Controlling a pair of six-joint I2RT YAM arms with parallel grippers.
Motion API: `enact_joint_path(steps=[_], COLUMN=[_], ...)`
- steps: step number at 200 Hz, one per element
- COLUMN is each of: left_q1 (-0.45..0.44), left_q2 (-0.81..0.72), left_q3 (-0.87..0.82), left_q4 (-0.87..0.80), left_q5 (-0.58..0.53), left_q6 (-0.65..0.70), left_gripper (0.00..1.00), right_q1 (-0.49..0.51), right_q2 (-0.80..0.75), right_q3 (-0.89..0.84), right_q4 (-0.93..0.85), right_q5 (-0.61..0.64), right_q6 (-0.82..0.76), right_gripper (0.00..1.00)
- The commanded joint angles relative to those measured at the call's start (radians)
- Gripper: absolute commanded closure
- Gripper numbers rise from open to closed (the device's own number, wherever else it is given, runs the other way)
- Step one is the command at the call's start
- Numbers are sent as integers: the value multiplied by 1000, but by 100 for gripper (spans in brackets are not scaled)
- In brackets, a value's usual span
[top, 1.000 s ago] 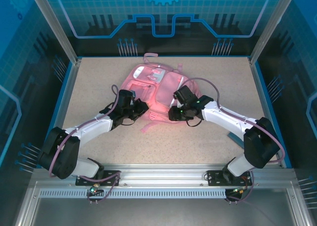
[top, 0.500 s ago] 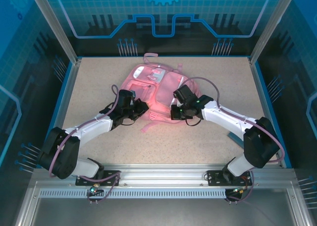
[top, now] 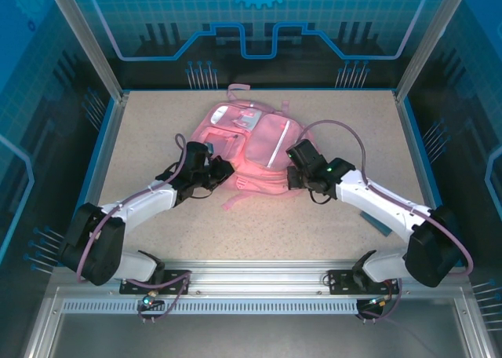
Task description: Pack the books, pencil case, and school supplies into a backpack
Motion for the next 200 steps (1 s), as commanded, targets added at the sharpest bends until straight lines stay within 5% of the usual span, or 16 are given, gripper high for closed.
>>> enact_joint_path(steps=[1,26,66,95,142,200], left_q1=[37,76,166,197,196,194], left_q2=[-17,-10,-114,-261,-451,-420], left_q3=[-5,10,-35,-77,-172,-225], left_q4=[-41,-70,-178,-316,-333,-162], left_q5=[-41,-41,-56,-85,-3,86], left_q6=[67,103,122,102,-39,-127], left_gripper=[100,100,54,40,43,63], right_q1=[-19,17,73,141,227,278], right_q2=[16,10,15,92,221,243], right_q3=[20,4,-32,7,116,149], right_q4=[-50,90,297,388,470,459], right_q5=[147,-55,-368,-435,-458,-451], right_q6=[-33,-149,-190,-178,-165,-159], right_gripper=[100,100,100,100,100,100])
